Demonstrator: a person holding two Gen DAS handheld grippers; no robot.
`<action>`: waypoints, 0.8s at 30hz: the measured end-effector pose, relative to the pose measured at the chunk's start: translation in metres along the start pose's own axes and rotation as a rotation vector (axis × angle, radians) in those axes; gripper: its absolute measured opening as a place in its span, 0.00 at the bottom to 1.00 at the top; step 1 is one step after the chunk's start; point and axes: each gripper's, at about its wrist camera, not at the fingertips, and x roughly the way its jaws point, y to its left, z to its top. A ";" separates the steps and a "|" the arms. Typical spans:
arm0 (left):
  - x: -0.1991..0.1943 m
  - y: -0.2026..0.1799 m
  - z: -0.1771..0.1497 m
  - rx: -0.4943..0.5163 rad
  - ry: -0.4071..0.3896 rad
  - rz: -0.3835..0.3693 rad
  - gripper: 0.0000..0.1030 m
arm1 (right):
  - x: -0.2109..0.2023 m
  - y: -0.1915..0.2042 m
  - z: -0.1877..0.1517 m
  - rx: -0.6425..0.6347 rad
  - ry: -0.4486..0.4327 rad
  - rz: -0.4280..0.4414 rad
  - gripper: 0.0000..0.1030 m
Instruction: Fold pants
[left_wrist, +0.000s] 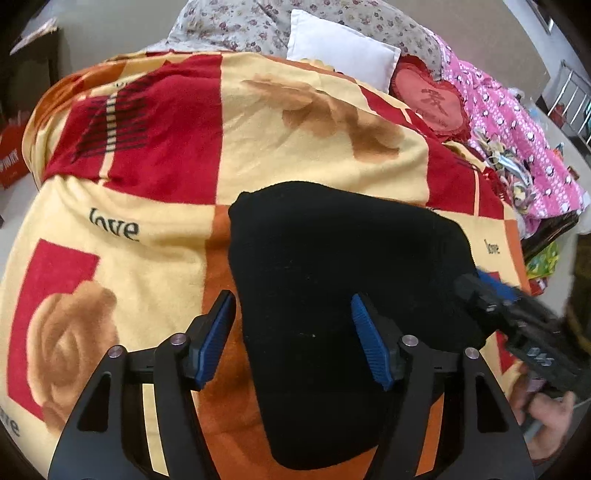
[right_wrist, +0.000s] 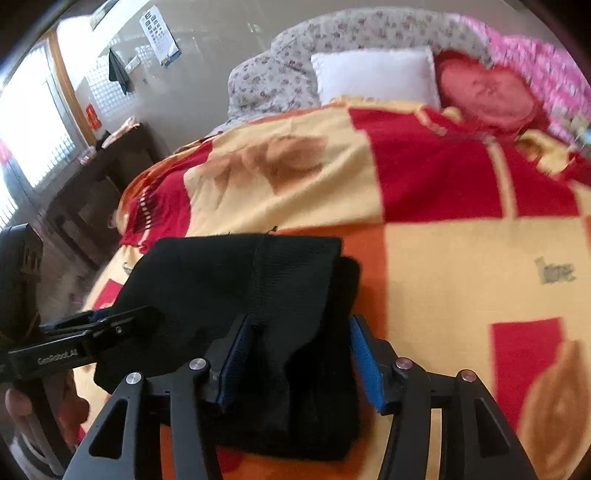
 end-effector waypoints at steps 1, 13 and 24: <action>-0.001 -0.002 -0.001 0.008 -0.005 0.011 0.63 | -0.008 0.003 0.001 -0.003 -0.014 0.011 0.50; -0.007 -0.011 -0.006 0.034 -0.034 0.064 0.63 | -0.007 0.031 -0.029 -0.099 0.027 0.012 0.44; -0.032 -0.025 -0.022 0.094 -0.100 0.166 0.63 | -0.039 0.039 -0.019 -0.062 -0.069 0.006 0.44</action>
